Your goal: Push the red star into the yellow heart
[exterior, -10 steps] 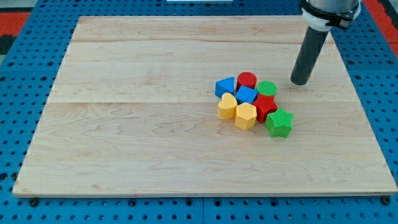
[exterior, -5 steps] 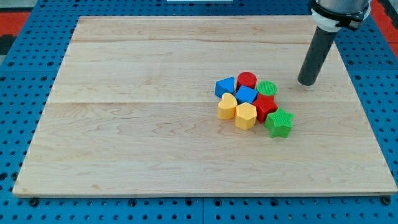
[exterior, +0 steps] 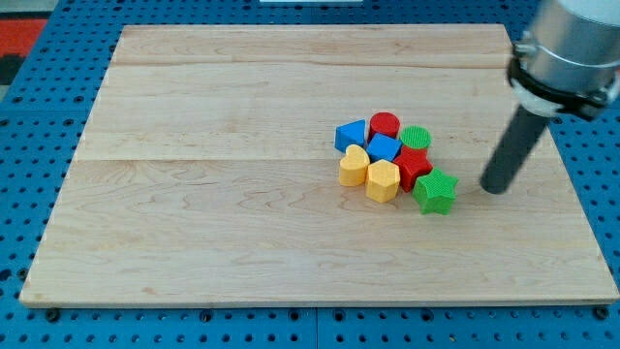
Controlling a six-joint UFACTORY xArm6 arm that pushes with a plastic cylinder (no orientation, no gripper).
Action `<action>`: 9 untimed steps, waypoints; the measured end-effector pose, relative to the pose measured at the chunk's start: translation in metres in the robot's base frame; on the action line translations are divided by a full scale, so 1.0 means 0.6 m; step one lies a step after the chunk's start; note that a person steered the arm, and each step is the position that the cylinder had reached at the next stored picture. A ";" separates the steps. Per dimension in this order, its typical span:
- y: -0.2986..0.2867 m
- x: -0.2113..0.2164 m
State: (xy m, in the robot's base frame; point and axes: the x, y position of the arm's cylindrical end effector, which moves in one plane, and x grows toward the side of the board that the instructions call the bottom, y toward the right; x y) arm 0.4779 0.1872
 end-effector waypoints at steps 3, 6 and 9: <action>-0.234 -0.067; -0.229 -0.070; -0.182 -0.071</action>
